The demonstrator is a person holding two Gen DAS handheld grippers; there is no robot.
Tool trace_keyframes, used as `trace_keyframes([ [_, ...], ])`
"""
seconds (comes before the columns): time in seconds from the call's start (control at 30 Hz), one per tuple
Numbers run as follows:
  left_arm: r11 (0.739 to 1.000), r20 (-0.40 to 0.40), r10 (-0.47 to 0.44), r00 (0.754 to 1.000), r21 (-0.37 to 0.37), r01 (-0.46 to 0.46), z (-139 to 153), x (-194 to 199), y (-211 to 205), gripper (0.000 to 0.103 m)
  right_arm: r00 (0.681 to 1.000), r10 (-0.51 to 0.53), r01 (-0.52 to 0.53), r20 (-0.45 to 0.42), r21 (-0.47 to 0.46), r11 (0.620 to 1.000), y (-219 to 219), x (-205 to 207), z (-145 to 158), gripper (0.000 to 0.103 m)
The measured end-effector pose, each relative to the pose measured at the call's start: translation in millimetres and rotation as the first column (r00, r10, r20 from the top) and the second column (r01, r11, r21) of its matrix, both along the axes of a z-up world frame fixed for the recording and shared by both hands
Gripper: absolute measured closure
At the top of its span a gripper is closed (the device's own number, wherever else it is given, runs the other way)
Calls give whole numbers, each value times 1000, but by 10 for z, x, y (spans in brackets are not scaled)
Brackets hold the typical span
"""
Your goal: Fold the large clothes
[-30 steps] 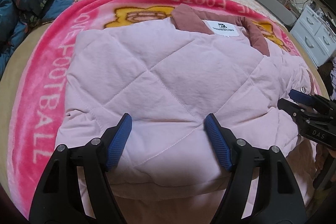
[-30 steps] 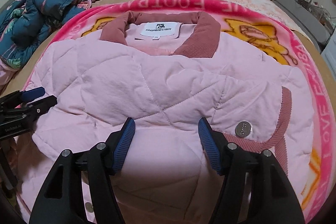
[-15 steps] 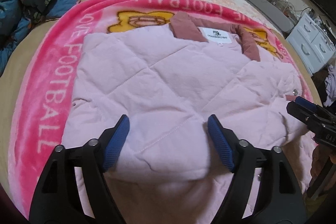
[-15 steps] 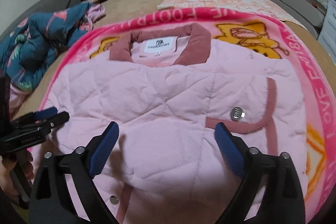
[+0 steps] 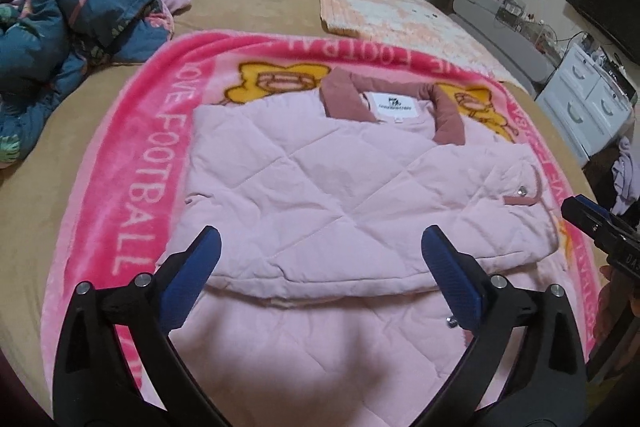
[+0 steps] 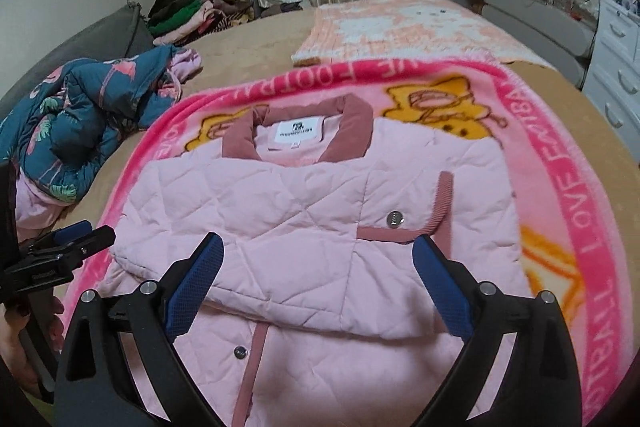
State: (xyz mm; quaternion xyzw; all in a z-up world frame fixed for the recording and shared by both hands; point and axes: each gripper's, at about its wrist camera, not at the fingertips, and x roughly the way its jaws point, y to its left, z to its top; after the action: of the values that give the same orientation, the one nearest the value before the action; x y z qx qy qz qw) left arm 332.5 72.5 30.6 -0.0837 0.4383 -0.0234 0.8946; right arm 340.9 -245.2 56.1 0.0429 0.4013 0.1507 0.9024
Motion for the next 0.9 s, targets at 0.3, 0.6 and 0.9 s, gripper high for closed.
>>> trace_keyframes([
  [0.3,1000,31,5,1000,4,-5,261,-246,-70,9,999,-5,4,53,23,1000,-132,-267,290,5],
  [0.6,1000,78,-6,997,13,5,479,-531,-154,9,997,-1,-2,82,34,999,-211,-517,487,4],
  [0.9,1000,116,-10,993,24,7,649,-786,-191,9,992,16,-21,128,35,999,-238,-806,701,4],
])
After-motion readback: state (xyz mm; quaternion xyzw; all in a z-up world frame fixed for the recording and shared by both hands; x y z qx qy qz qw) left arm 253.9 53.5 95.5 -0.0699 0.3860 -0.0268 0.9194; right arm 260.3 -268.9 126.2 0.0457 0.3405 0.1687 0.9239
